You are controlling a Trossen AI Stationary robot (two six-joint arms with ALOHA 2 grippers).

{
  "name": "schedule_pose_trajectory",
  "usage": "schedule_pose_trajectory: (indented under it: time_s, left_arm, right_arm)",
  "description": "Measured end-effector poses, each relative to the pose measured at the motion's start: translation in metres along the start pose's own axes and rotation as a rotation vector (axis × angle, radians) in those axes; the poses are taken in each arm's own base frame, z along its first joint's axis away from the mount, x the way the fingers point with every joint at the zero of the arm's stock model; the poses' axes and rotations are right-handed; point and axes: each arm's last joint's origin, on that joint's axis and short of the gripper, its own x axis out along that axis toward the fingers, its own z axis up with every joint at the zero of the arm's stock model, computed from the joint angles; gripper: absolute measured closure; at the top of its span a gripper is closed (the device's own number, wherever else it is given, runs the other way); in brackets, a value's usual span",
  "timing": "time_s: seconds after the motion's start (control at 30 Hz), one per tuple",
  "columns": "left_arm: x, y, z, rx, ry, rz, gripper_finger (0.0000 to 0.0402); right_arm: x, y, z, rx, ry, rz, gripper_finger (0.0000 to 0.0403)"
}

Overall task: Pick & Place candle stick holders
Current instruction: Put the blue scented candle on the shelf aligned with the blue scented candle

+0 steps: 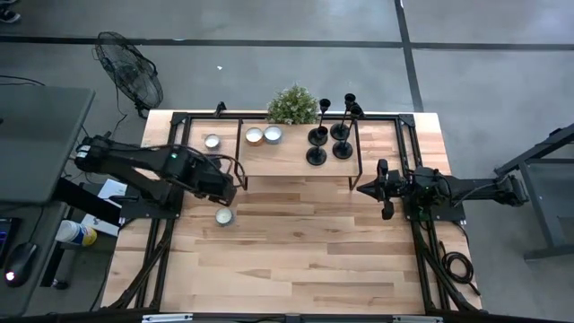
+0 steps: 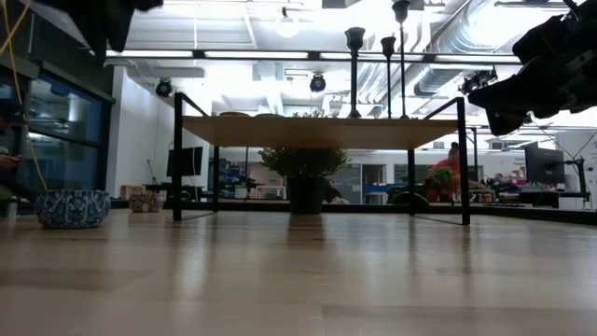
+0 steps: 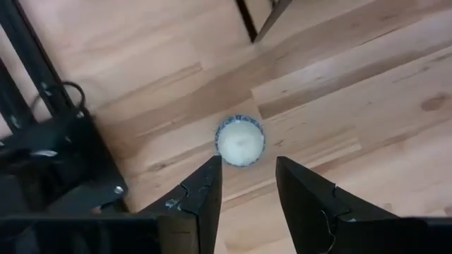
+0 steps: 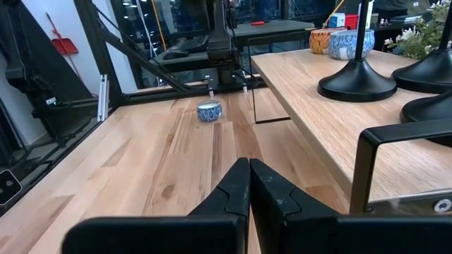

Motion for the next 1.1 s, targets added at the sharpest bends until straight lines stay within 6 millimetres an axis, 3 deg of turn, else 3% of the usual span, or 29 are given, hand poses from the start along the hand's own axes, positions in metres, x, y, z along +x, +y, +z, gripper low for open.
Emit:
schedule_pose_trajectory:
  time_s: [0.5, 0.93, 1.1]
  left_arm:
    - [0.078, 0.000, -0.017, -0.107, 0.089, 0.024, 0.0270]
    - [0.118, 0.017, -0.029, -0.142, 0.156, 0.122, 0.0270]
    - [0.131, 0.019, -0.032, -0.145, 0.179, 0.085, 0.0270]
  right_arm:
    - [0.000, 0.000, 0.000, 0.000, -0.002, 0.000, 0.0403]
    - [0.000, 0.000, 0.000, 0.000, -0.003, 0.001, 0.0403]
    - [0.000, 0.000, 0.000, 0.000, -0.003, 0.001, 0.0403]
